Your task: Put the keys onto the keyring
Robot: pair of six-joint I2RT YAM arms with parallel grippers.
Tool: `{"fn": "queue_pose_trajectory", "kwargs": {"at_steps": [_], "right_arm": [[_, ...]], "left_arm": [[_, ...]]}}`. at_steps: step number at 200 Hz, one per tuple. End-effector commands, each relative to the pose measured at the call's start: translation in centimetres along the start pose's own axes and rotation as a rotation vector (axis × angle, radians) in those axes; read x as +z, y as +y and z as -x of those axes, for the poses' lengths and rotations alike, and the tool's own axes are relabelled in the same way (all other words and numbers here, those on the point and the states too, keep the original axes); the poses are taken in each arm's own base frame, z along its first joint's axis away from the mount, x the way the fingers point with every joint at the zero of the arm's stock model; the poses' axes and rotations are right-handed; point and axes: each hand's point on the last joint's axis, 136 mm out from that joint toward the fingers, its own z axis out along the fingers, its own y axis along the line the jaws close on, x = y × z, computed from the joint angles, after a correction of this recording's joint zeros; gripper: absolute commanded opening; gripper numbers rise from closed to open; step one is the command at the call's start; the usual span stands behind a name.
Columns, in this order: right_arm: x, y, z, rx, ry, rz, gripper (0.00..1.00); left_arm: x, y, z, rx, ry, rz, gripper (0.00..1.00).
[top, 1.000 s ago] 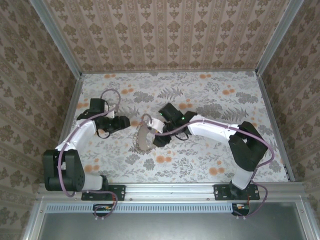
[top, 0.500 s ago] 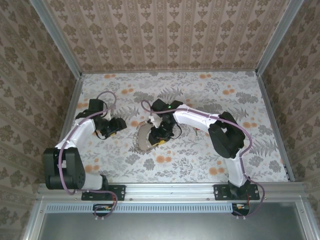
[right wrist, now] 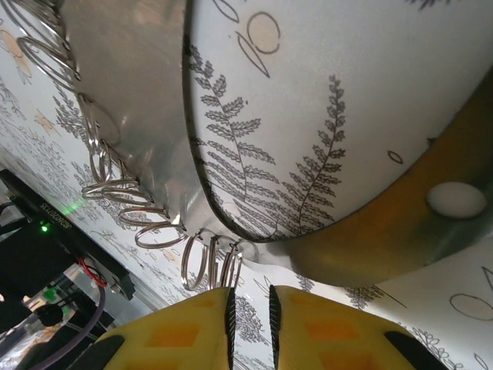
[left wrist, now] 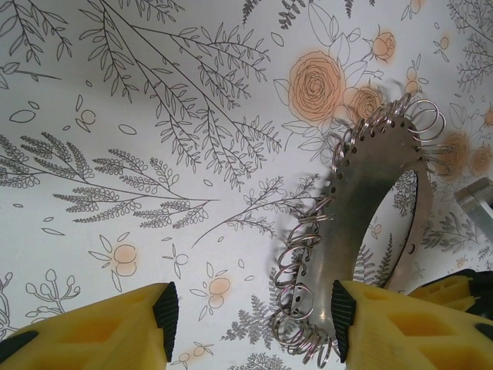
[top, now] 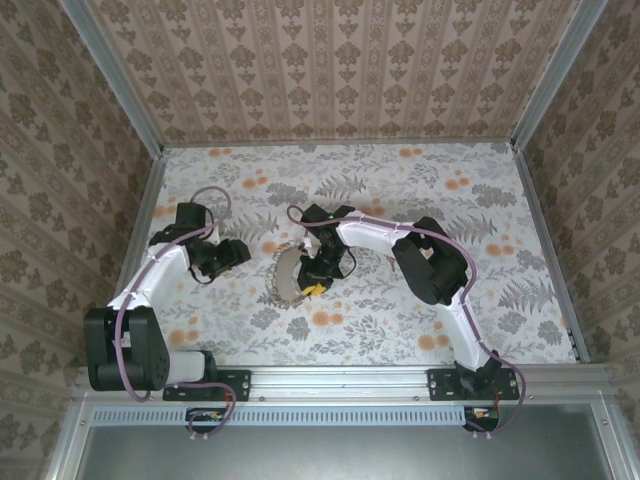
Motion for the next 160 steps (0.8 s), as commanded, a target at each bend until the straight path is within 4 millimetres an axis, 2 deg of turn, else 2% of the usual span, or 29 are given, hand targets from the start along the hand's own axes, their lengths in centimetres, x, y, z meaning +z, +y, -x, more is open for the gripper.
{"fn": "queue_pose_trajectory", "kwargs": {"at_steps": [1, 66, 160], "right_arm": [[0.0, 0.7, -0.1, 0.024, 0.025, 0.036, 0.22], [0.3, 0.8, -0.6, 0.000, 0.056, 0.046, 0.22], [1.0, 0.7, -0.7, -0.001, 0.102, 0.007, 0.18]], "left_arm": [[0.4, 0.1, 0.0, -0.019, 0.000, -0.013, 0.58], [1.6, 0.1, -0.2, -0.028, 0.017, -0.042, 0.57], [1.2, -0.8, 0.3, -0.002, -0.006, -0.081, 0.57]]}}
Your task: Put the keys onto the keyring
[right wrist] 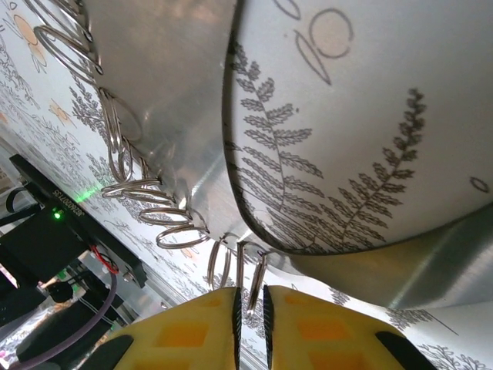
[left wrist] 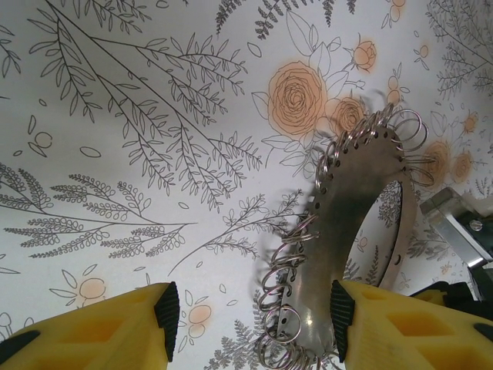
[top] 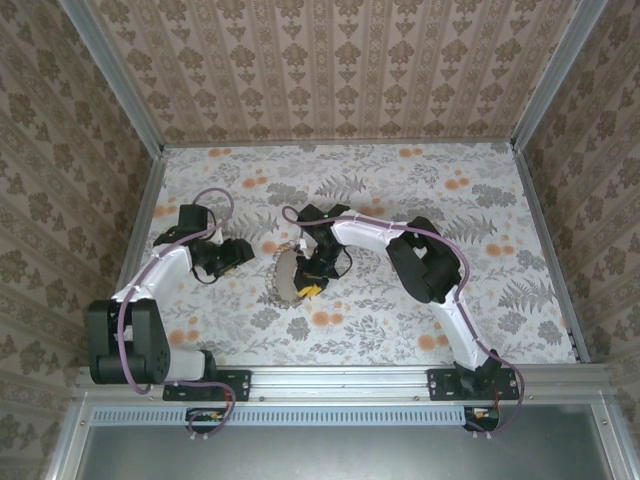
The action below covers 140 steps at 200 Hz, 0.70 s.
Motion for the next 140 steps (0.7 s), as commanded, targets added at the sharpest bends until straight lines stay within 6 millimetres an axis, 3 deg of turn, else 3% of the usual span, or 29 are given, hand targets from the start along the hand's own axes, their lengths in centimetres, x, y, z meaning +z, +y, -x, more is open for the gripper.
{"fn": "queue_pose_trajectory", "kwargs": {"at_steps": [1, 140], "right_arm": [[0.6, -0.3, -0.8, 0.018, 0.053, -0.020, 0.18], [0.7, -0.5, -1.7, -0.027, 0.093, -0.044, 0.15]], "left_arm": [[-0.1, -0.1, -0.2, -0.005, 0.000, -0.017, 0.57], [0.2, -0.4, 0.3, -0.011, -0.010, -0.034, 0.57]]}}
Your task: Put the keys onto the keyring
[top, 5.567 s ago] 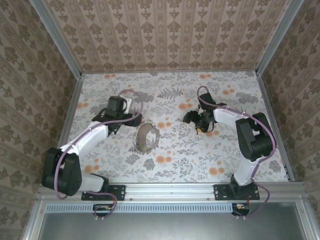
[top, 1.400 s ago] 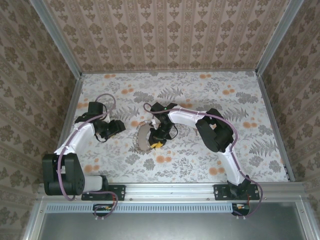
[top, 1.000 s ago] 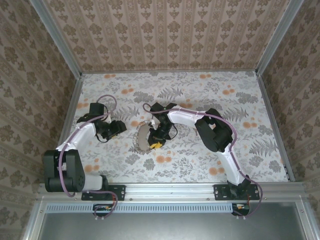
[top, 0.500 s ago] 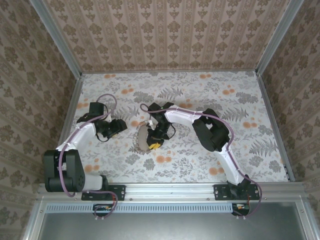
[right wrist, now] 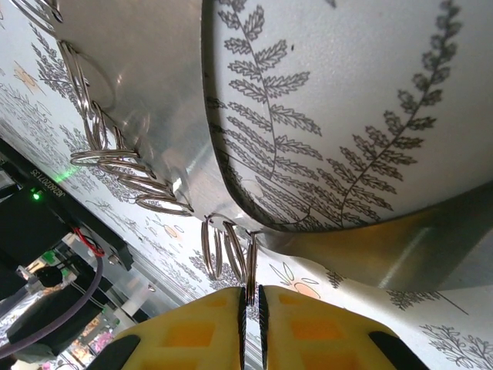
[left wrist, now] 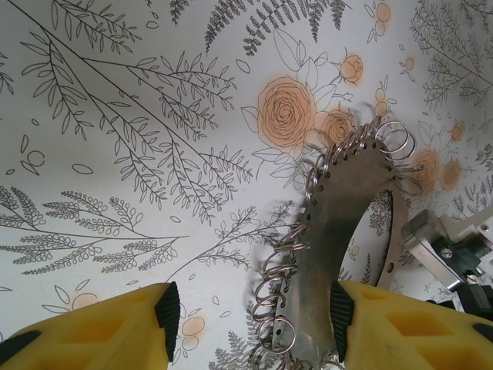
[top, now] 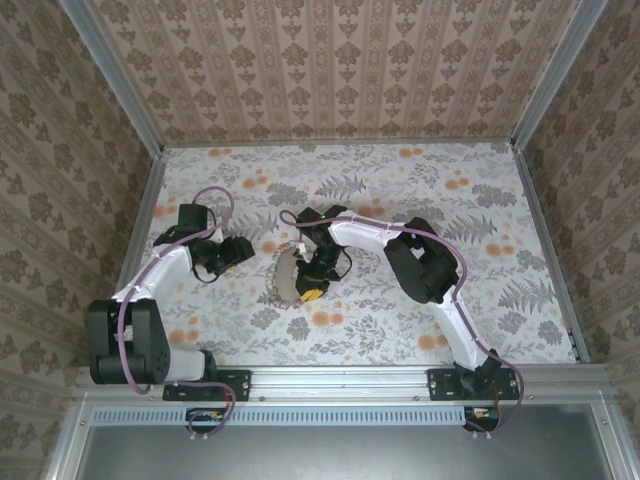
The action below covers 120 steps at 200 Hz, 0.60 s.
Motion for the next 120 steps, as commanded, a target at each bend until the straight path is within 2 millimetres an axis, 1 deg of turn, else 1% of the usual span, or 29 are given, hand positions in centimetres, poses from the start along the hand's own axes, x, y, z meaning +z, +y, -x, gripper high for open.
{"fn": "queue_pose_trajectory", "kwargs": {"at_steps": [1, 41, 66, 89, 98, 106, 120], "right_arm": [[0.4, -0.1, -0.4, -0.011, 0.039, -0.016, 0.15], [0.8, 0.1, 0.0, -0.016, 0.051, -0.014, 0.16], [0.9, 0.0, 0.1, -0.013, 0.059, -0.032, 0.16], [0.7, -0.1, -0.1, -0.016, 0.056, -0.049, 0.12], [0.5, -0.1, -0.1, -0.021, 0.045, -0.052, 0.08], [0.3, -0.1, 0.0, -0.026, 0.031, -0.053, 0.05], [-0.2, 0.1, -0.1, -0.050, 0.011, -0.064, 0.00]], "left_arm": [[0.2, 0.0, -0.2, -0.020, 0.011, -0.017, 0.57], [0.0, 0.0, -0.3, -0.021, 0.011, -0.015, 0.57], [0.0, 0.1, -0.5, -0.021, 0.009, -0.012, 0.57], [-0.1, 0.1, -0.5, -0.016, 0.010, -0.012, 0.57], [-0.2, -0.1, -0.3, -0.013, 0.007, -0.015, 0.57], [-0.3, -0.4, -0.1, 0.003, 0.001, -0.028, 0.58], [-1.1, -1.6, 0.4, 0.055, -0.033, -0.074, 0.58]]}}
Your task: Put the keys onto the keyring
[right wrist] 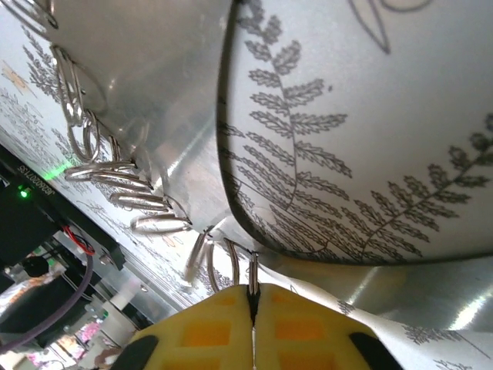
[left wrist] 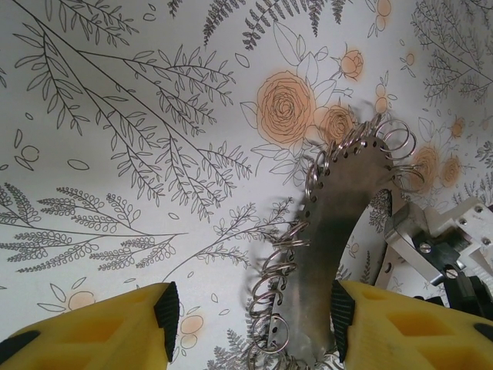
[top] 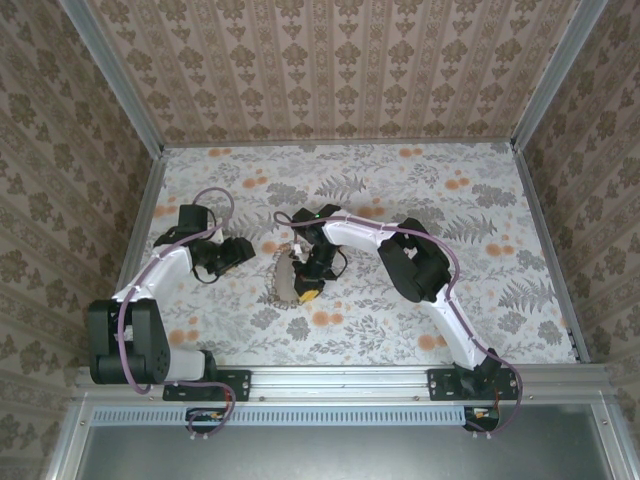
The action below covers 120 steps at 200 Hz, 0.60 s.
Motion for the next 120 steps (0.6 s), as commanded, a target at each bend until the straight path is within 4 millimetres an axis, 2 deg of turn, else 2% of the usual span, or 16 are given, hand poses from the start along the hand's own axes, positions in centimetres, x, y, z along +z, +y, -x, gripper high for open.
{"fn": "queue_pose_trajectory", "kwargs": {"at_steps": [1, 20, 44, 62, 96, 120], "right_arm": [[-0.8, -0.1, -0.7, -0.022, -0.018, -0.044, 0.00], [-2.3, 0.3, -0.7, -0.086, -0.077, -0.075, 0.00], [-4.9, 0.9, -1.5, -0.180, -0.166, -0.116, 0.00], [-7.0, 1.0, -2.1, -0.275, -0.232, -0.167, 0.00], [-10.9, 0.9, -3.3, -0.560, -0.375, -0.293, 0.00], [-13.4, 2.4, -4.9, -0.850, -0.516, -0.322, 0.00]], "left_arm": [[-1.3, -1.6, 0.6, 0.059, -0.043, -0.066, 0.58], [-3.1, -3.5, 1.7, 0.154, -0.145, -0.131, 0.58], [-5.8, -7.0, 2.9, 0.314, -0.274, -0.245, 0.58], [-7.2, -10.0, 3.0, 0.493, -0.356, -0.335, 0.58], [-8.7, -16.3, 0.1, 0.908, -0.412, -0.550, 0.58], [-9.7, -19.3, -2.7, 1.113, -0.386, -0.734, 0.53]]}}
